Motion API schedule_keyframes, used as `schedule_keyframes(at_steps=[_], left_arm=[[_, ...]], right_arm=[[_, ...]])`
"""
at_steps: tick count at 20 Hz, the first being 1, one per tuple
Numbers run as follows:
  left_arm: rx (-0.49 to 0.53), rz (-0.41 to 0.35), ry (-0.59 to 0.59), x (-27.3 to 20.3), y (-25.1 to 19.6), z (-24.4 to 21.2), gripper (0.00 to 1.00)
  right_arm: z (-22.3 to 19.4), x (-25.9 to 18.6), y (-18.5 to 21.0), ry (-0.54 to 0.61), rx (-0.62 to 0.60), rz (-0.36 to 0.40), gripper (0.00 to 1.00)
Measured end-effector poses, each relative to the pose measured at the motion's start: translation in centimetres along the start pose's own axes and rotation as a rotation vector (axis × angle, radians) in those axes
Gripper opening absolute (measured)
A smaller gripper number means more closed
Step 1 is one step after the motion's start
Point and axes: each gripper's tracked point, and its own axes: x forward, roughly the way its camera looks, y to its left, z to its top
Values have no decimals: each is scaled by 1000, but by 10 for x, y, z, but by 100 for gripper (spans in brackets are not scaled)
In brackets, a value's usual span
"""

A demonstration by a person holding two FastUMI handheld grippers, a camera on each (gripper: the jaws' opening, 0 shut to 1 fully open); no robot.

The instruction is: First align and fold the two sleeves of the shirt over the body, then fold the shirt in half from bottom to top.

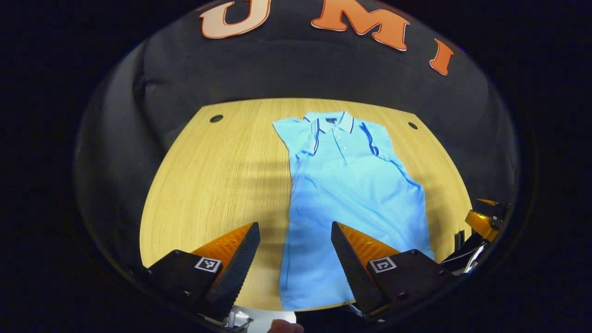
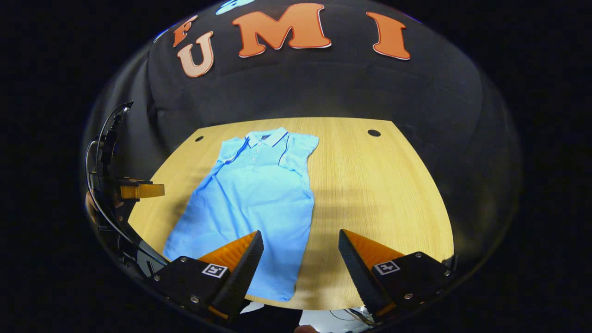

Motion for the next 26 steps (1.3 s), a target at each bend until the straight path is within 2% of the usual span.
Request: schedule_keyframes(at_steps=[2,4,6,10,15,19,26], left_arm=[[-34,-11,64,3,-2,-31,100],[-26,16,101,5,6,-53,100],[-15,32,132,10,11,-72,100],[-6,14,179,17,7,-108,100],[5,30,239,23,7,-142,100],[-15,39,242,25,8,-155,100],[5,51,196,32,13,-167,100]], right_arm=[[-21,3,2,45,1,18,99],[-37,5,6,80,-6,39,99],[-59,10,9,137,-18,51,99],[-86,12,15,200,-36,66,99],[-123,14,27,292,-13,88,99],[-135,17,32,324,-36,92,99],[-139,28,38,339,-20,115,98]])
